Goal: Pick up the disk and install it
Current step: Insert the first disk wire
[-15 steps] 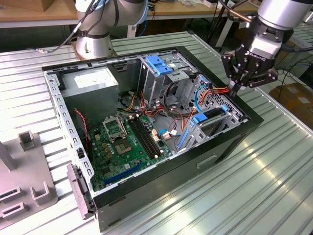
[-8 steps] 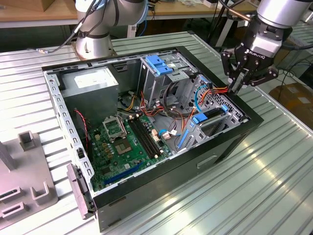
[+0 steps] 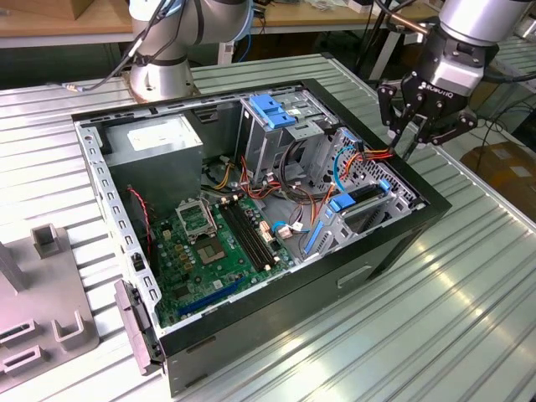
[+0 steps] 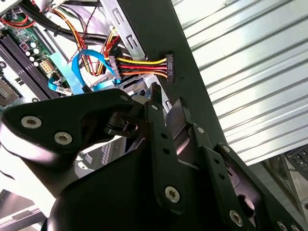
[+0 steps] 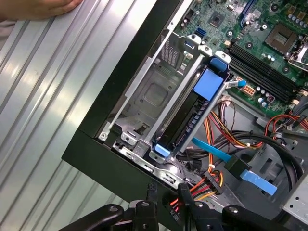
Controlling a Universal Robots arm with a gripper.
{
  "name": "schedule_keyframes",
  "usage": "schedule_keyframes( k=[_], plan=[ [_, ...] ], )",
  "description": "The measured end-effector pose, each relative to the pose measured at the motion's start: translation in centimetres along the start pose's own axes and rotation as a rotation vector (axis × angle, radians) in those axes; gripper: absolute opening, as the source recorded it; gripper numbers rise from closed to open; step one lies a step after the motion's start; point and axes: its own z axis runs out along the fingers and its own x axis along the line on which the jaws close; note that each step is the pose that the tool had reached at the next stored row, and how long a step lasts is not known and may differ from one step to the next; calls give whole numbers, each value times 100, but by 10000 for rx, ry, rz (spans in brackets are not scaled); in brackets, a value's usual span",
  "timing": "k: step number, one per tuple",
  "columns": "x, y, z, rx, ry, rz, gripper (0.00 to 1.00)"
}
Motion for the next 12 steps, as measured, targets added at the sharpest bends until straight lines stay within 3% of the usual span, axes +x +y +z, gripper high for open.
schedule_keyframes(
  k=[8,12],
  plan=[
    [-24,-23,21,62,-33,-1125,31],
    [-26,-27,25,65,-33,-1183,31]
  ],
)
